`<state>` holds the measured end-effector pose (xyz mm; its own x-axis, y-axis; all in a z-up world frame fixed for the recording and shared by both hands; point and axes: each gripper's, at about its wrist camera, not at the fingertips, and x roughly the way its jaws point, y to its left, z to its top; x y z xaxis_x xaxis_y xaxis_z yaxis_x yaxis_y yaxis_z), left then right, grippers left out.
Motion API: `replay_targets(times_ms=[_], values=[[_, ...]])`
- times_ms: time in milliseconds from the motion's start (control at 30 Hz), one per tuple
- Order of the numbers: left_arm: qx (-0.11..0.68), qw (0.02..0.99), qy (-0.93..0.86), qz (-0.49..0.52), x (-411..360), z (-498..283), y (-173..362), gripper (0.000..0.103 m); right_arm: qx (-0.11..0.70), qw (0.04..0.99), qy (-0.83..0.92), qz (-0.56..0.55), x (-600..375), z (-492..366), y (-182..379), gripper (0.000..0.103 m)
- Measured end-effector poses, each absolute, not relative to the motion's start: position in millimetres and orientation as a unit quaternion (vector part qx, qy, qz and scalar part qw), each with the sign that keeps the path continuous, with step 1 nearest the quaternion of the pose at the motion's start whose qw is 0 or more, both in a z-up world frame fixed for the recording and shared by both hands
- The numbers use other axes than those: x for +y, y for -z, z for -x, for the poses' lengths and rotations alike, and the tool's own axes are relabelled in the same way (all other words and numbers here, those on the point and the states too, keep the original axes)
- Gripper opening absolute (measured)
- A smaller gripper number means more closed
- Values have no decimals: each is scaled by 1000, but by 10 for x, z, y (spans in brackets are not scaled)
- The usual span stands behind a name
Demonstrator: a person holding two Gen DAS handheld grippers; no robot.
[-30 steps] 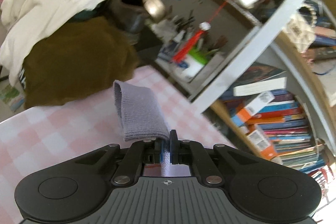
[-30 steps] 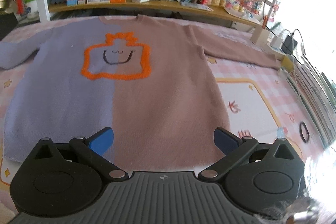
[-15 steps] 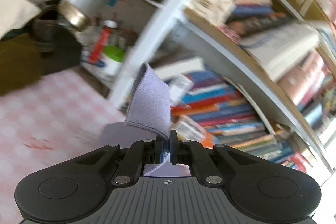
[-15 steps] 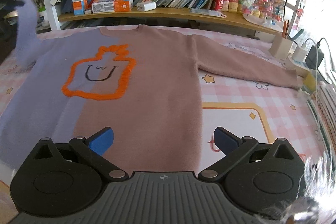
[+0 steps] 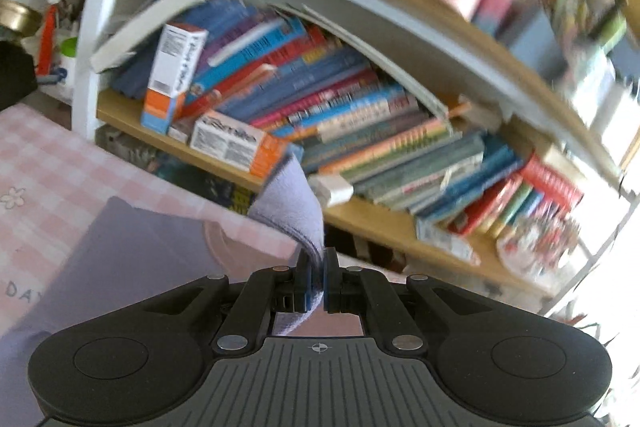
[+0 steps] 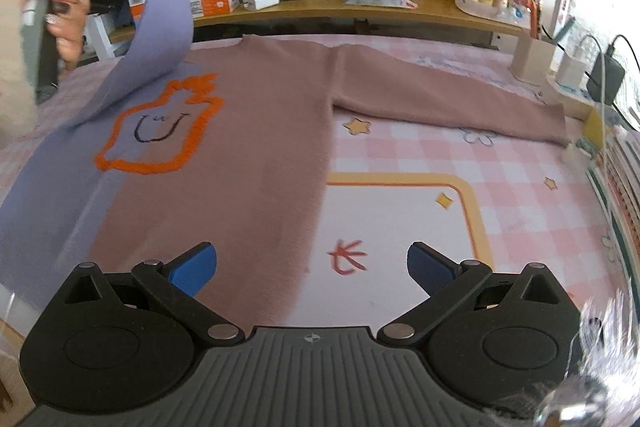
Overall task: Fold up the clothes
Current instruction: 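Lift the lavender sleeve with the left gripper and lay it across the body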
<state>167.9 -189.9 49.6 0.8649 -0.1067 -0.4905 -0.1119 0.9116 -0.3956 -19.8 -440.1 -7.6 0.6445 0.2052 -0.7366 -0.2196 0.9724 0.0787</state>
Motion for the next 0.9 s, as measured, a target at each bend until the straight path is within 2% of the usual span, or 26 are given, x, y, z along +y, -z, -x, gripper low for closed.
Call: replay_targets(times_ms=[233,333,400,467,500,567,700,900], values=[[314,939,-16,138,-2245,-1849,-232,6,409,906,-113,3,-4589,206,98,103],[345,931,-8,116,-2325,-1888,-95,20,408,906,-110,1,-4644,202,102,103],[353,930,4,107,-2374,-1868,-55,43,408,907,-106,-2,-4682,191,109,103],[354,930,16,98,-2425,-1829,-38,56,410,906,-103,-5,-4710,179,122,103],[354,930,23,92,-2449,-1807,-33,59,411,906,-104,-6,-4717,173,127,103],[346,934,44,70,-2485,-1721,-62,63,412,905,-107,-7,-4716,157,136,103],[318,947,19,-42,-2421,-1455,-92,63,413,904,-113,-13,-4702,115,152,103],[356,921,-90,-130,-1728,-1027,72,60,413,902,-121,-24,-4665,39,177,103]])
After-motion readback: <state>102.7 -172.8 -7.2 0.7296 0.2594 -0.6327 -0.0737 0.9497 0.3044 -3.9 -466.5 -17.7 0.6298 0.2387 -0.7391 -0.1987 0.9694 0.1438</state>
